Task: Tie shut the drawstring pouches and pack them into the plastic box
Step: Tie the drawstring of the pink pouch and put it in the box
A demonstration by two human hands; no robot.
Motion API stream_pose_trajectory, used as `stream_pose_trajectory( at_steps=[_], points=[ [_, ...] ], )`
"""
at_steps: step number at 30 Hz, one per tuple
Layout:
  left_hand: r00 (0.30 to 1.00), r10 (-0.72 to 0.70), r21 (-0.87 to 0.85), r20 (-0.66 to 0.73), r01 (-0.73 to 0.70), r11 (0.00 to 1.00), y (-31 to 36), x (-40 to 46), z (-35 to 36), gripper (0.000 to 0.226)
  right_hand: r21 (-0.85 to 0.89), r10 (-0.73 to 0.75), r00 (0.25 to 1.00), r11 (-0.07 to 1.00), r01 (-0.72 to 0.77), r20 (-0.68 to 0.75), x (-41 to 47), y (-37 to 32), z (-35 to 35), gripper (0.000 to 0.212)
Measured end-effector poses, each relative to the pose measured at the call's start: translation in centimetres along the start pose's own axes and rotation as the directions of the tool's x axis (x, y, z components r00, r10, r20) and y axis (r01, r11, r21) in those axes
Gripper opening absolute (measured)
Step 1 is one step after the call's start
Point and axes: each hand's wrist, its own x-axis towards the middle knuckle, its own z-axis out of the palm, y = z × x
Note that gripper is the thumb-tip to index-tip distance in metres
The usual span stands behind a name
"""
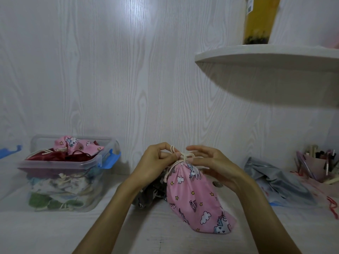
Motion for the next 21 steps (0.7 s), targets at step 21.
stream_pose_trajectory(
  at_steps=[21],
  points=[
    [0.999,0.011,-0.038,-0.030,-0.012,0.999,0.4,0.0,-0.8,0.006,-0.621,-0.136,0.953,0.781,-0.065,-0.271,-0.6,0.4,-3.8,0.035]
  ],
)
